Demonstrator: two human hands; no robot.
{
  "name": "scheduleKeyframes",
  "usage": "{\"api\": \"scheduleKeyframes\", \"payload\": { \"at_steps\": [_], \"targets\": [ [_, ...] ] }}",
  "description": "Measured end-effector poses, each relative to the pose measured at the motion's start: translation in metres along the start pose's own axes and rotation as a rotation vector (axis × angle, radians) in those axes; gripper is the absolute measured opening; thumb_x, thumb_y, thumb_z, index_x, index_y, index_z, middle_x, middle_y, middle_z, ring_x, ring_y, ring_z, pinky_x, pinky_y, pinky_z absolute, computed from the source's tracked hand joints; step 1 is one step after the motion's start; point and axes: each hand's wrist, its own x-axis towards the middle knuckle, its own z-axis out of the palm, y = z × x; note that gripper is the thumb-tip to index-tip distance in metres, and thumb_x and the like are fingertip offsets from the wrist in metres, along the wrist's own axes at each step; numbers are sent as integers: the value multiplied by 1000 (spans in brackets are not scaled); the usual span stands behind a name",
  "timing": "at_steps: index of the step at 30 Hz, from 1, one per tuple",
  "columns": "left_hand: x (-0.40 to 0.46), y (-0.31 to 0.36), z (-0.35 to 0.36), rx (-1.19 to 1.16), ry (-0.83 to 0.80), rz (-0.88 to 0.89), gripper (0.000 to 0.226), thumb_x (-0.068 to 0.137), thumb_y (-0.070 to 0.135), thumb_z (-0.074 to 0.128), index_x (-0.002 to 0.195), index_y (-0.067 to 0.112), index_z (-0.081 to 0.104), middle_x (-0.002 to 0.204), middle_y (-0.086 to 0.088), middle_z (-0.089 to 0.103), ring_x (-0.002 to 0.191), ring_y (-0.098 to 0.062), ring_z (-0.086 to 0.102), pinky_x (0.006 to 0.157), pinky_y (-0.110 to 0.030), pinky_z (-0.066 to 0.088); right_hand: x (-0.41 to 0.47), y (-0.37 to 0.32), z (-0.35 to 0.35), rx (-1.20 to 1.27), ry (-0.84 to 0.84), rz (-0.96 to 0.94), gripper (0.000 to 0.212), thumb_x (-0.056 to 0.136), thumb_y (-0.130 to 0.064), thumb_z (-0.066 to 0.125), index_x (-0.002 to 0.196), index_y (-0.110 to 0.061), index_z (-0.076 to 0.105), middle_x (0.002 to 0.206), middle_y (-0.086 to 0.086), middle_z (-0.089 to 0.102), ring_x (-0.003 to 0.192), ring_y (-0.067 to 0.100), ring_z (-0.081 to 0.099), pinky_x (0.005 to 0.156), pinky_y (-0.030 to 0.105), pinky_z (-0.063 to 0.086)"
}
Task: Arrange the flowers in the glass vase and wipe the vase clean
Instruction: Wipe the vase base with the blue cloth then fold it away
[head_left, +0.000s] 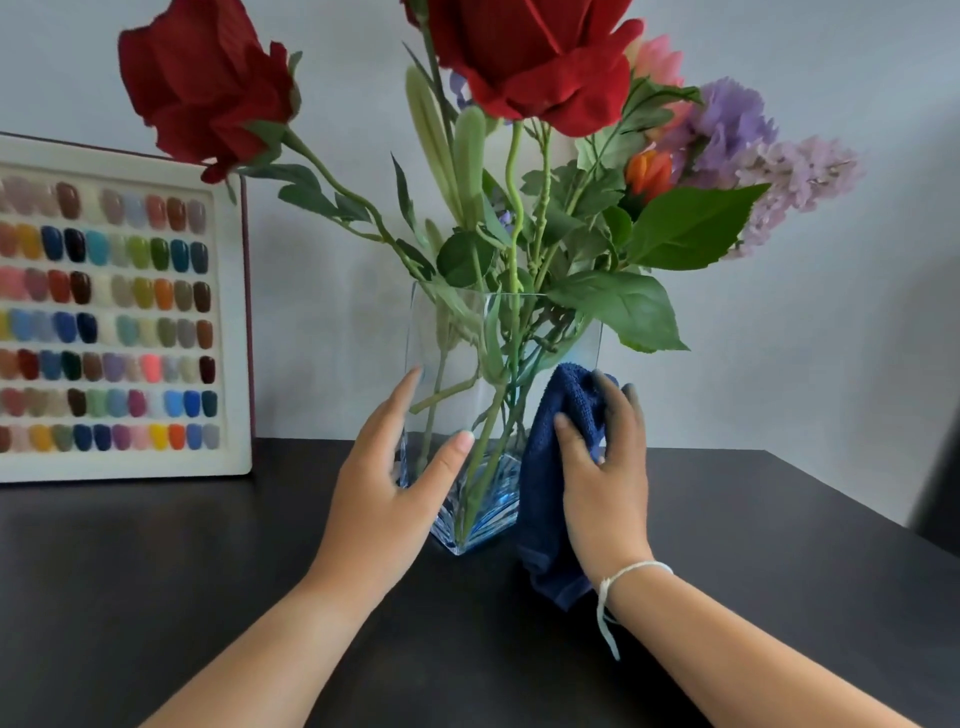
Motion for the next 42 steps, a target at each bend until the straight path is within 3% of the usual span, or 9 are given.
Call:
{"api": "scheduleKeyframes", "payload": {
  "at_steps": [2, 5, 8, 13, 20, 22, 27, 36, 42],
  "targets": [
    [0, 1, 0, 4, 4, 0, 60, 66, 64, 52, 119, 68, 24, 119, 51, 26, 129, 9, 29, 106, -23, 29, -1, -3, -1, 4, -18, 26, 41, 88, -23, 55, 122, -44, 44, 147, -15, 28, 122, -14, 24, 90, -6, 19],
    [0, 1, 1, 3, 7, -4, 61, 64, 66, 51, 119, 69, 24, 117, 53, 25, 125, 13, 28, 103, -20, 28, -2, -6, -4, 80, -4, 100, 35, 87, -25, 57, 112, -48, 50, 126, -16, 45, 119, 2, 43, 100, 19, 32],
    [0, 1, 2, -4, 6, -8, 60, 64, 66, 52, 117, 70, 24, 116, 54, 25, 119, 21, 27, 101, -18, 28, -3, -7, -2, 109, 31, 147, 28, 85, -25, 59, 109, -41, 58, 102, -19, 46, 100, 9, 55, 92, 30, 45],
    [-1, 2, 0, -19, 2, -32, 58, 65, 62, 53, 116, 68, 27, 115, 50, 32, 120, 11, 33, 93, -10, 29, 0, -13, -1, 120, 52, 167, 18, 85, -17, 60, 87, -34, 63, 98, 4, 58, 81, 22, 60, 82, 41, 53],
    [-2, 5, -1, -18, 1, -27, 59, 64, 64, 51, 118, 65, 28, 114, 51, 28, 107, 33, 27, 80, 7, 26, 39, -28, -5, 142, 219, 122, 13, 83, -14, 59, 70, -19, 59, 89, 8, 56, 78, 18, 52, 76, 32, 44],
    [-1, 4, -1, -19, -4, -32, 61, 65, 63, 52, 121, 63, 27, 115, 50, 28, 116, 22, 30, 90, -2, 26, 49, -27, -4, 146, 266, 133, 14, 84, -14, 58, 72, -7, 55, 89, 11, 54, 75, 21, 47, 75, 34, 43],
    [-1, 3, 0, -17, 1, -30, 58, 64, 63, 52, 117, 65, 28, 118, 47, 31, 126, 6, 33, 97, -15, 29, 45, -26, 0, 139, 263, 97, 30, 87, -15, 55, 63, -33, 53, 93, 8, 52, 72, 11, 48, 77, 29, 45],
    [-1, 2, 0, -40, 9, -18, 57, 65, 62, 53, 117, 66, 29, 113, 53, 28, 102, 38, 24, 75, 11, 25, 22, -17, 7, 123, 176, 17, 26, 89, -13, 52, 113, -17, 62, 84, -14, 41, 65, -11, 46, 67, 0, 37],
    [0, 2, 1, -59, 32, -10, 59, 66, 57, 55, 120, 61, 31, 114, 50, 31, 99, 41, 25, 74, 12, 24, -1, -14, 15, 91, 78, -108, 44, 85, -20, 60, 127, -20, 50, 99, -18, 39, 96, -9, 45, 89, 4, 36]
  ]
}}
